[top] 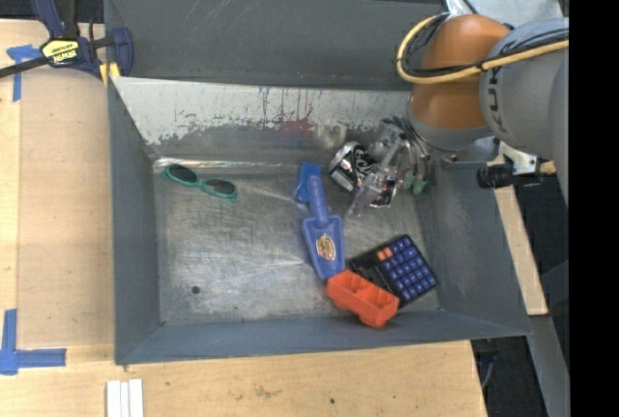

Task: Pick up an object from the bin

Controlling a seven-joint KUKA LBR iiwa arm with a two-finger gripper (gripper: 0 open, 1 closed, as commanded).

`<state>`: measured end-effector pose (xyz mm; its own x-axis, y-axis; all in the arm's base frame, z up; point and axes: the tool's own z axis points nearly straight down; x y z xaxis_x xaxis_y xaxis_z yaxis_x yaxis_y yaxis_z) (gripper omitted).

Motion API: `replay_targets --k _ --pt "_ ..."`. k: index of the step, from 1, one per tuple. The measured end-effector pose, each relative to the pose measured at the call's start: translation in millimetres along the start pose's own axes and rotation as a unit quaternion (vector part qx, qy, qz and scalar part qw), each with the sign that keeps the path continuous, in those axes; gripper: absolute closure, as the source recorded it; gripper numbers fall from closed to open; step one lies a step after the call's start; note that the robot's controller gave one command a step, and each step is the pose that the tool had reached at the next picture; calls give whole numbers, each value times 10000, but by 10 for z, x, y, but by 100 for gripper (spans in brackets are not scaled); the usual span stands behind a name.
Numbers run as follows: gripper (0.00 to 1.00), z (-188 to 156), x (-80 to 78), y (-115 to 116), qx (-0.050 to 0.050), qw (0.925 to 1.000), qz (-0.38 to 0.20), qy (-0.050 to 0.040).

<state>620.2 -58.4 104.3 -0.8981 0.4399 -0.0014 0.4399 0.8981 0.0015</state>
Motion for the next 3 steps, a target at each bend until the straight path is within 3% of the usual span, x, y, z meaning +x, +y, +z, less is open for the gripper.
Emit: replay_targets --k 3 --pt "100 -291 -6 3 0 10000 -7 -10"
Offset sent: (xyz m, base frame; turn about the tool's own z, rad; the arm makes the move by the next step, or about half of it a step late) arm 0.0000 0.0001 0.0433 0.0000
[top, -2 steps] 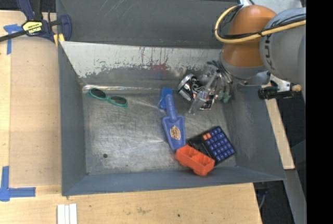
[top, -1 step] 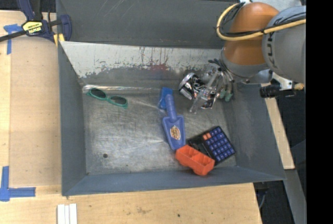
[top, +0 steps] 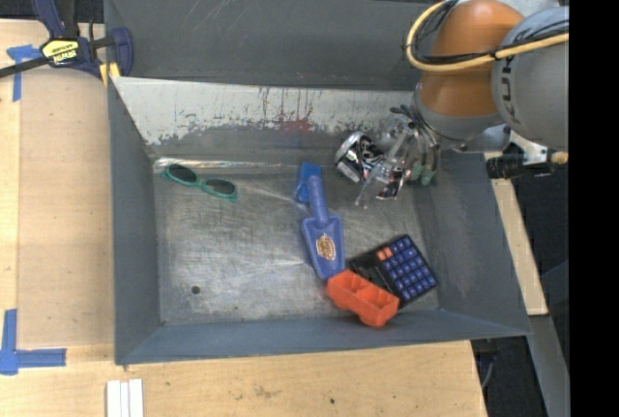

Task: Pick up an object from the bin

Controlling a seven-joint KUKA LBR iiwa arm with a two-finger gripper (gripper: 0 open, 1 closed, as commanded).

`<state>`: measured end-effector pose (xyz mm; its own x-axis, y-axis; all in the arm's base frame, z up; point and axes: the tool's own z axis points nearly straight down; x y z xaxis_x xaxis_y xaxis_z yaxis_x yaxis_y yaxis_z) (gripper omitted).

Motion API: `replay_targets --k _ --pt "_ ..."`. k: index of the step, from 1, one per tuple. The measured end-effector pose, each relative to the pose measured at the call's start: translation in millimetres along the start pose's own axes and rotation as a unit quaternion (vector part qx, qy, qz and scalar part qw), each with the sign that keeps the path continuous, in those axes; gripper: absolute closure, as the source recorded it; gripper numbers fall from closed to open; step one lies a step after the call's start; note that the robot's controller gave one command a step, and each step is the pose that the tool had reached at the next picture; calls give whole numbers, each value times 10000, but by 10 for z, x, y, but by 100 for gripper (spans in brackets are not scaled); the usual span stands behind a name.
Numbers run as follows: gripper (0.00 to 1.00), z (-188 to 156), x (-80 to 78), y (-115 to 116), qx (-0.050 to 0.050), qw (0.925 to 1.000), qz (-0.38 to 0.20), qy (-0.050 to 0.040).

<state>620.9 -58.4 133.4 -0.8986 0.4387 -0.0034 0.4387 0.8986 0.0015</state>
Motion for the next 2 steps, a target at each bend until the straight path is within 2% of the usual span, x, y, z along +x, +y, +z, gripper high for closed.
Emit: replay_targets --k 1,2 --pt "100 -67 -7 1 -3 10000 -5 -13" --pt "100 -154 4 -5 7 10000 -7 19"
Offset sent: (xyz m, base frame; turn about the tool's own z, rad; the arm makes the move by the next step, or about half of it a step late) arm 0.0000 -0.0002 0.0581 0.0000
